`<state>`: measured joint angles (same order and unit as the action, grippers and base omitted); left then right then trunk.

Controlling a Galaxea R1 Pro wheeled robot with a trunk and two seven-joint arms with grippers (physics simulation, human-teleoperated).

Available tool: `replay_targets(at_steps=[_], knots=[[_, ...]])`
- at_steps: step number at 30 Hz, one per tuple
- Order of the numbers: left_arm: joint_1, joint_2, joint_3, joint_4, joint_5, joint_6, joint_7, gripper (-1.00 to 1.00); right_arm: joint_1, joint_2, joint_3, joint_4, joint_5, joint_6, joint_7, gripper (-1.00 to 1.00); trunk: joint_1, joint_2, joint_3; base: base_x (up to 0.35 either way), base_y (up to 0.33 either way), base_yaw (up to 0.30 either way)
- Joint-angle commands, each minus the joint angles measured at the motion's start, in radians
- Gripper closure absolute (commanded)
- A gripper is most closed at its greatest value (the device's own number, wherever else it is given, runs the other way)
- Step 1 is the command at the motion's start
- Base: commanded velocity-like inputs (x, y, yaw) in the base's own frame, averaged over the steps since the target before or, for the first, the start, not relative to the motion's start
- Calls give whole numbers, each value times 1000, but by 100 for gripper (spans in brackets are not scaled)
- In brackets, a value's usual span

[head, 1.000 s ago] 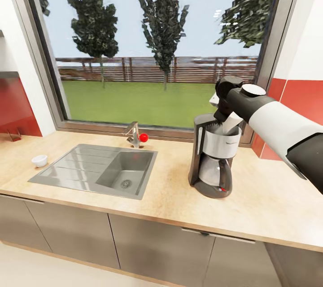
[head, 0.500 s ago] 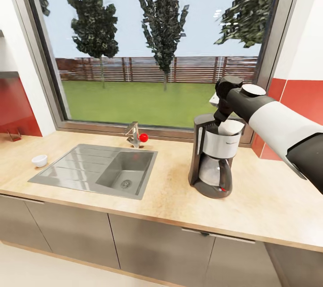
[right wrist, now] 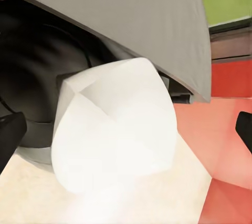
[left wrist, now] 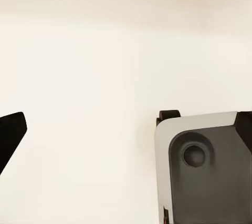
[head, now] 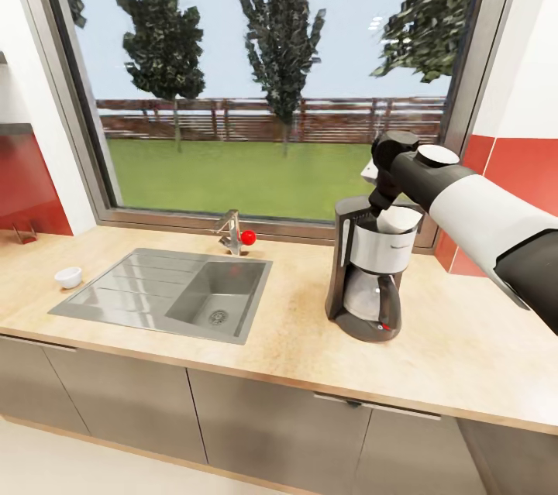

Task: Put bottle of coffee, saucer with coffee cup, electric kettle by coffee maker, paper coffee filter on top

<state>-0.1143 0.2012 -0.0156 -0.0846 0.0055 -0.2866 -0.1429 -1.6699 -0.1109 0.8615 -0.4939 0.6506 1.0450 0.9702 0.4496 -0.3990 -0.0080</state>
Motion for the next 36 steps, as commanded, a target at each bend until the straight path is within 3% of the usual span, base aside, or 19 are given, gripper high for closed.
replay_targets(at_steps=[1, 25, 36], knots=[[-1, 0, -1, 1, 1, -3, -3, -100, -1, 0, 3, -5, 11, 2, 10, -100, 0, -1, -1, 0, 0, 0], [-1, 0, -1, 0, -1, -3, -3, -100, -3, -4, -7, -103, 29, 2, 10, -100, 0, -1, -1, -1, 0, 0], [-1, 0, 0, 0, -2, -3, -3, -100, -4, -4, -6, -104, 29, 2, 10, -100, 0, -1, -1, -271, 0, 0]])
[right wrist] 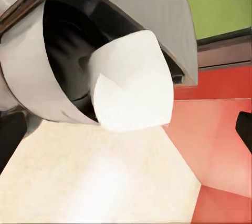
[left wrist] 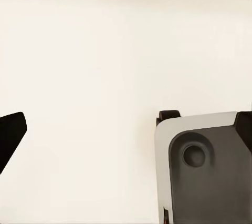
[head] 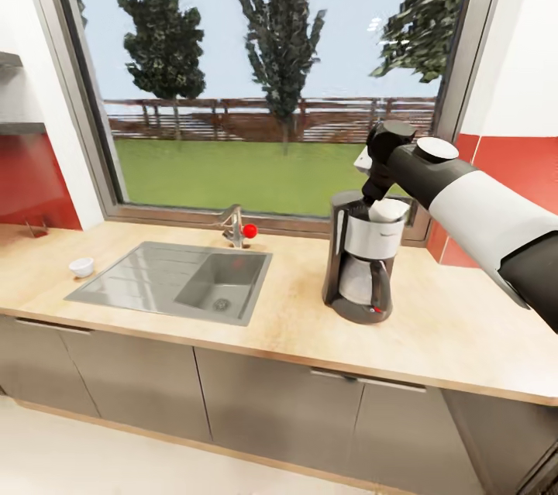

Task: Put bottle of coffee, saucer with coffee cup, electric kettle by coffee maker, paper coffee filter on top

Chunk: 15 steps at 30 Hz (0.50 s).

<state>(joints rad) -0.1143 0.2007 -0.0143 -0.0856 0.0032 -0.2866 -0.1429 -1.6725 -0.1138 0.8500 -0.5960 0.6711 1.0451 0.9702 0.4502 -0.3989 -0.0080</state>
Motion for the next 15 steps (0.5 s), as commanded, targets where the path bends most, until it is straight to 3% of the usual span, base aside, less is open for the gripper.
replay_targets(at_steps=[1, 15], knots=[[-1, 0, -1, 1, 1, -3, -3, -100, -1, -1, 5, -2, 8, 2, 10, -100, 0, -1, -1, -333, 0, 0], [-1, 0, -1, 1, 0, -3, -3, -100, 0, -3, 6, -2, 8, 2, 10, -100, 0, -1, -1, -338, 0, 0]])
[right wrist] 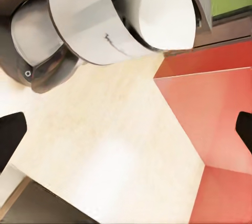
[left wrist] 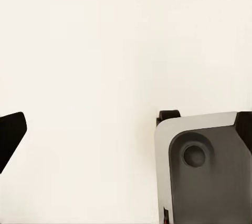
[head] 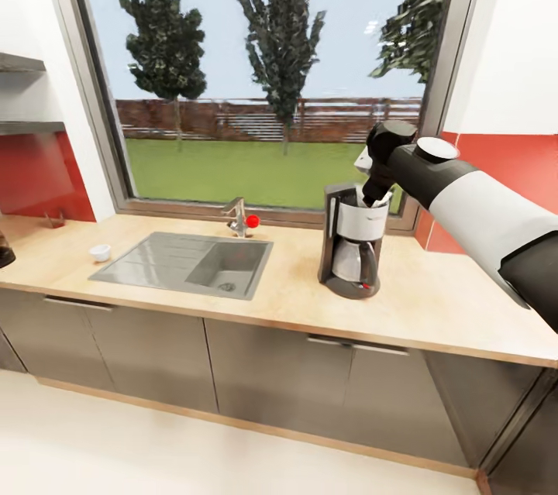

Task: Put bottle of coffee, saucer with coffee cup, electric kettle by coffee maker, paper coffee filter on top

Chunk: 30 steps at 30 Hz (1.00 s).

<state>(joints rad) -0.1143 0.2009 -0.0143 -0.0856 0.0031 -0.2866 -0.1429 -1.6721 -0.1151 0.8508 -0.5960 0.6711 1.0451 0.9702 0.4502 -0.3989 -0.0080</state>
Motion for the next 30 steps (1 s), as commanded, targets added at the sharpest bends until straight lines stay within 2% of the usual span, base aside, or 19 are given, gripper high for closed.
replay_targets(at_steps=[1, 11, 15, 24, 27, 30], knots=[[-1, 0, -1, 1, 0, -3, -3, -100, -1, -1, 5, -2, 8, 2, 10, -100, 0, -1, -1, -339, 0, 0], [-1, 2, -1, 1, 0, -3, -3, -100, 0, -5, 10, 4, 8, 2, 10, -100, 0, -1, -1, -339, 0, 0], [-1, 2, -1, 1, 0, -3, -3, -100, 0, -15, 13, 39, 8, 2, 10, -100, 0, -1, -1, -339, 0, 0], [-1, 2, -1, 1, 0, -4, -3, -100, 10, -18, 16, 244, 3, 2, 10, -100, 0, -1, -1, -277, 0, 0], [-1, 2, -2, 1, 0, -5, -3, -100, 43, -14, 16, 323, 0, 2, 10, -100, 0, -1, -1, -54, 0, 0], [-1, 2, -2, 1, 0, -5, -3, -100, 111, -8, 15, 375, -2, 1, 10, -100, 0, -1, -1, -18, 0, 0]])
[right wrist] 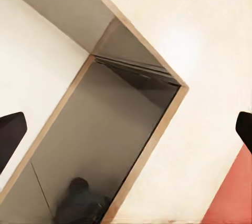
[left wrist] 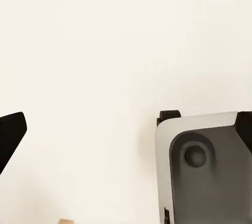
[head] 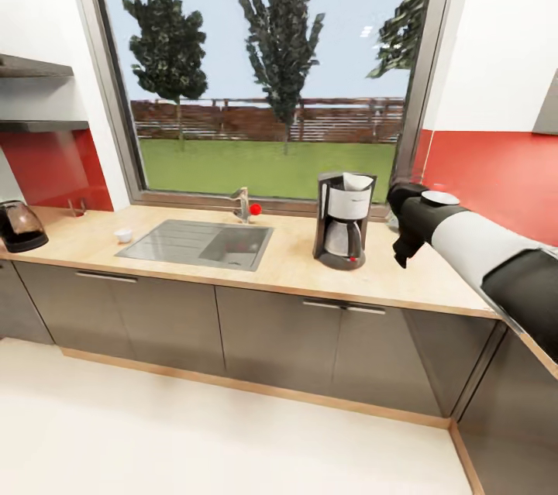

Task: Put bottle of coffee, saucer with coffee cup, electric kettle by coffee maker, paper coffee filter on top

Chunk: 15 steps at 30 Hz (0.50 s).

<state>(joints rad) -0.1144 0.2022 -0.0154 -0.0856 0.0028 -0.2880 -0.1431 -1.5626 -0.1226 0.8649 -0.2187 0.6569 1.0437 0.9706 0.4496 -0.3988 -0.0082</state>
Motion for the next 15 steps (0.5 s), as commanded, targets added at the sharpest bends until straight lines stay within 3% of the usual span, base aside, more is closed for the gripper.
replay_targets(at_steps=[1, 4, 15], knots=[[-1, 0, -1, 1, 0, -3, -3, -100, 13, 0, 1, 2, 12, 3, 10, -100, 0, -1, -1, -9, 0, 0], [-1, -1, -1, 1, 0, -3, -3, -100, 82, 1, 0, 14, 12, 2, 11, -100, 0, -1, -1, -4, 0, 0], [-1, -2, -1, 1, 0, -8, -3, -100, 426, 14, -1, 11, 1, -1, 10, -100, 0, -1, -1, 0, 0, 0]])
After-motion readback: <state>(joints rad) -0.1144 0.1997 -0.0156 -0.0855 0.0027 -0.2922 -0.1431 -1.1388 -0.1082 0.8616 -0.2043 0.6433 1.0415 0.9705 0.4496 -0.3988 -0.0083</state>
